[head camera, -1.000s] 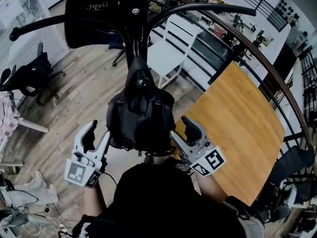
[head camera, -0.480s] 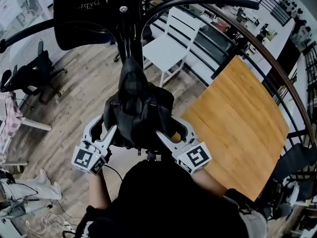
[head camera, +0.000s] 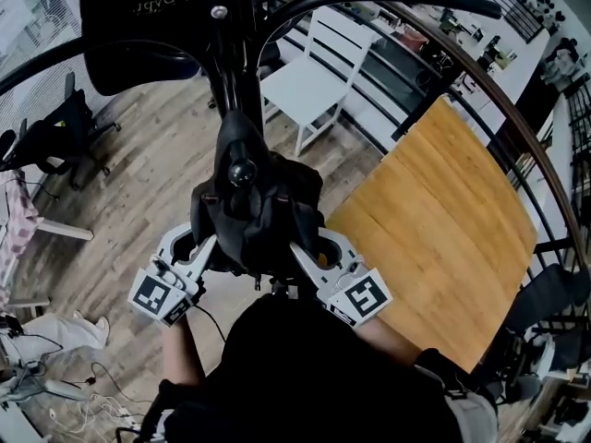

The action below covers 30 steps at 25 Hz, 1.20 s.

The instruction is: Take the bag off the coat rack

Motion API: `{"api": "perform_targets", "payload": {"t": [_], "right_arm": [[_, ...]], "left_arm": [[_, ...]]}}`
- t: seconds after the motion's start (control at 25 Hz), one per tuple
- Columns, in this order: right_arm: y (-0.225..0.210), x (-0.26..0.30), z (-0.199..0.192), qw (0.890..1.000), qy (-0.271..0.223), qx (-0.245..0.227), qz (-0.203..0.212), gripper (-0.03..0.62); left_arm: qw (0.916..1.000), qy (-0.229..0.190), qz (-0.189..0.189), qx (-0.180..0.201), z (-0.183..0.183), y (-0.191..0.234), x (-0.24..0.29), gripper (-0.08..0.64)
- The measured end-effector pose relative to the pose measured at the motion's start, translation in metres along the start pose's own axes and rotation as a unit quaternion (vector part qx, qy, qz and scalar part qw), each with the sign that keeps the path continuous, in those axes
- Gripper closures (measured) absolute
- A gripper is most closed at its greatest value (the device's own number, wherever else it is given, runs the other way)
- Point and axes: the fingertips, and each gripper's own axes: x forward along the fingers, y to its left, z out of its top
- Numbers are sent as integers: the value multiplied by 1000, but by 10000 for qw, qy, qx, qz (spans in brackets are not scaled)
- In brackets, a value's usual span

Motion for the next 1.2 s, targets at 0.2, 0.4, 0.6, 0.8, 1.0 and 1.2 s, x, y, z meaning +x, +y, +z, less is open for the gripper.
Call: {"api": "perform_targets", "payload": {"t": [0.2,0.4,0.6,0.8,1.0,1.2], "right_arm": [[0,-1,-1,9994,-139,290,139,514],[1,-1,-2,9991,-228,278,226,517],[-2,-2,-2,9983,-329,422,223,528],[-4,-2,-4,9976,-308,603,145,535],[-13,-7,-6,9964,-318,767,194,540],[-15,-15,5,9955,-553,741,200,549]], "left_arm": [[9982,-158,-287,493,-5,-13,-2,488],[9982,-254,-448,322,-6,-11,-1,502],[9956,-628,-666,210,11,-16,3,502],[9973,-489,-518,-169,0,-12,-1,509],[9967,-573,-540,-186,-2,-19,0,512],[9938,-873,-657,-222,12,-31,-1,520]]}}
